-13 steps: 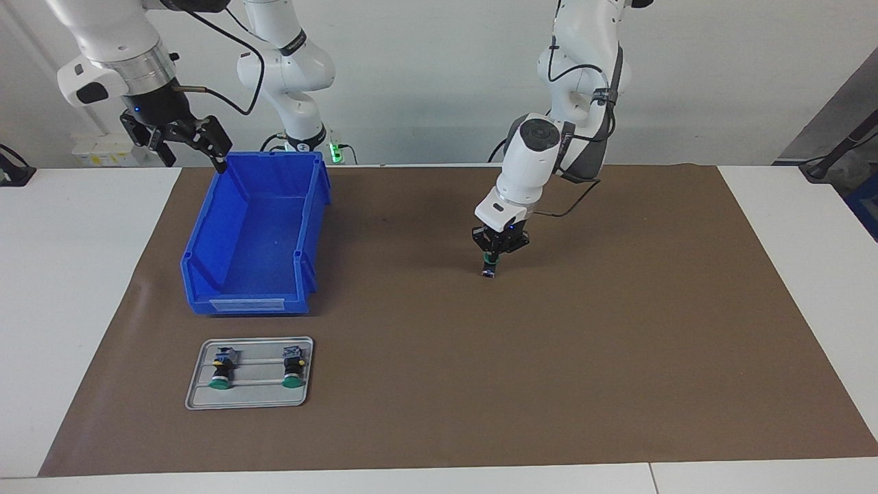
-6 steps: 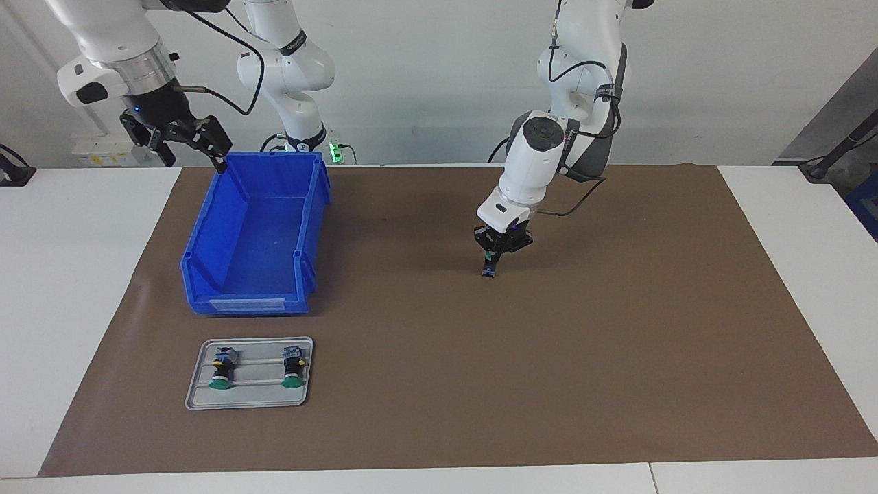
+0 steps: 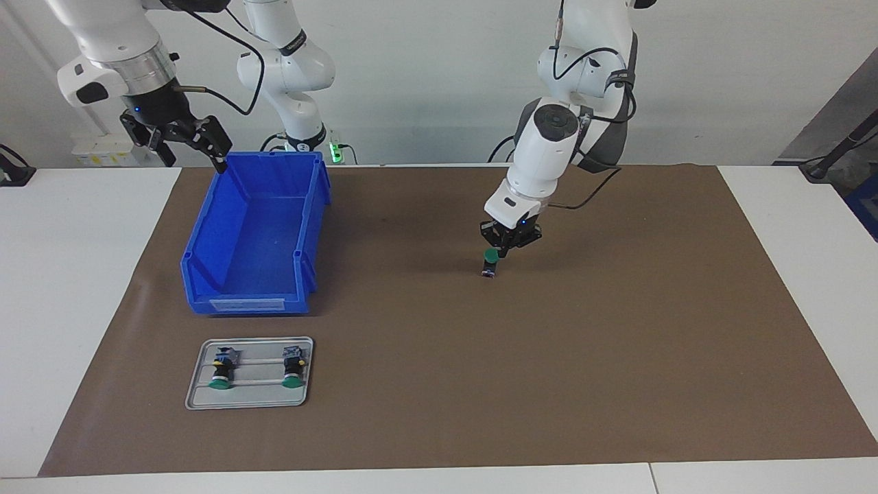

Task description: Place and press button with both arms

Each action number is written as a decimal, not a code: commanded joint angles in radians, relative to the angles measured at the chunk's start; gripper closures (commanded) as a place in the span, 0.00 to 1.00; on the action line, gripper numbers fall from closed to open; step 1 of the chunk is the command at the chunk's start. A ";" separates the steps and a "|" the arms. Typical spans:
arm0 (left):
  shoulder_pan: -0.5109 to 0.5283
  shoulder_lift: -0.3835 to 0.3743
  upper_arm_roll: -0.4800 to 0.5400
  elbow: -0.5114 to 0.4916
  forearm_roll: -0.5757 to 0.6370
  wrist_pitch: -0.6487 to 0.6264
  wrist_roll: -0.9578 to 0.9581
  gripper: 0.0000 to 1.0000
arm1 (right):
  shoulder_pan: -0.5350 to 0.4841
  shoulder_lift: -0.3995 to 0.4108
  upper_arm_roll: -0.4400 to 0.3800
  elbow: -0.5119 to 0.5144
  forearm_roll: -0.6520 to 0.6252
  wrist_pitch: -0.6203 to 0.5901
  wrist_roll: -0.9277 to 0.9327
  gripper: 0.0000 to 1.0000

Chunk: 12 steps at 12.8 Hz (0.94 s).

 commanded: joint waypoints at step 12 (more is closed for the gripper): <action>0.325 -0.144 0.000 0.208 0.165 -0.365 0.352 0.00 | 0.002 -0.011 -0.007 -0.005 0.022 -0.010 -0.026 0.00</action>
